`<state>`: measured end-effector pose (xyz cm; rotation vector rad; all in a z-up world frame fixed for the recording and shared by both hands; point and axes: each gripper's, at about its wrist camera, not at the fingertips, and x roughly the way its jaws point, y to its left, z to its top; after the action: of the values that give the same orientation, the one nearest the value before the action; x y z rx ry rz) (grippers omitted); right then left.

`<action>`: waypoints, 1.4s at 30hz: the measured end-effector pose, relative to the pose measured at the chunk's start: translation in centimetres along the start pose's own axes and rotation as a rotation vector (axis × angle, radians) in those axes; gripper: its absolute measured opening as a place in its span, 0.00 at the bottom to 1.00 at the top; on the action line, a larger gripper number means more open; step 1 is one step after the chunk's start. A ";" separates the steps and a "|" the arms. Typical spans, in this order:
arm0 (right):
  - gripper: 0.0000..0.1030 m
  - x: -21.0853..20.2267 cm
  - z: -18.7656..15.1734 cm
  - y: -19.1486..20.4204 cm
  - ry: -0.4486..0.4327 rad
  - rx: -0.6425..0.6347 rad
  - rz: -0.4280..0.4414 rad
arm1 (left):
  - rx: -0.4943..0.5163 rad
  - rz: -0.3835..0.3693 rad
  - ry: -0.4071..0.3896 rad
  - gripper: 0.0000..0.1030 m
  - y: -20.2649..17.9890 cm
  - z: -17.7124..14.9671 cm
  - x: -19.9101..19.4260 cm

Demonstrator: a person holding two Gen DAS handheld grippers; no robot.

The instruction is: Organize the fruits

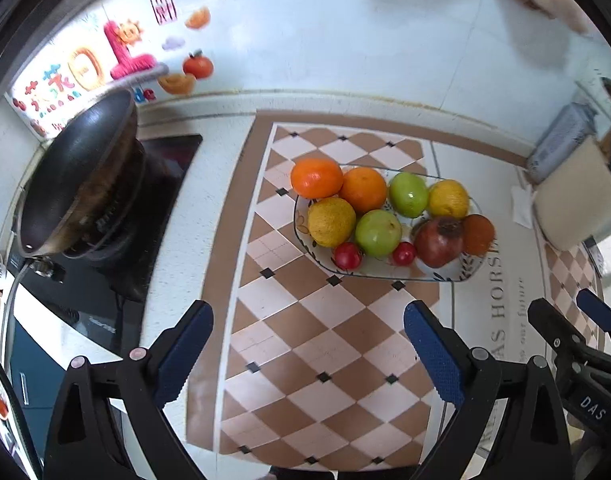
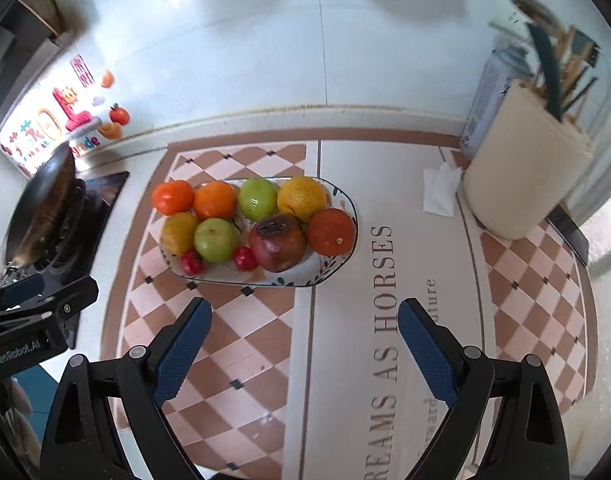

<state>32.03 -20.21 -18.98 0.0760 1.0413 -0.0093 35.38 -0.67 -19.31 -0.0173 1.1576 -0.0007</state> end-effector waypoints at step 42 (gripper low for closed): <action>0.97 -29.7 -14.8 3.1 -0.300 -0.036 0.071 | 0.043 -0.019 -0.372 0.95 2.6 -16.1 -25.4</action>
<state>4.41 -16.94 -0.61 0.0763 0.7380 0.0605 10.41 1.99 -2.57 0.0093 0.7851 -0.0382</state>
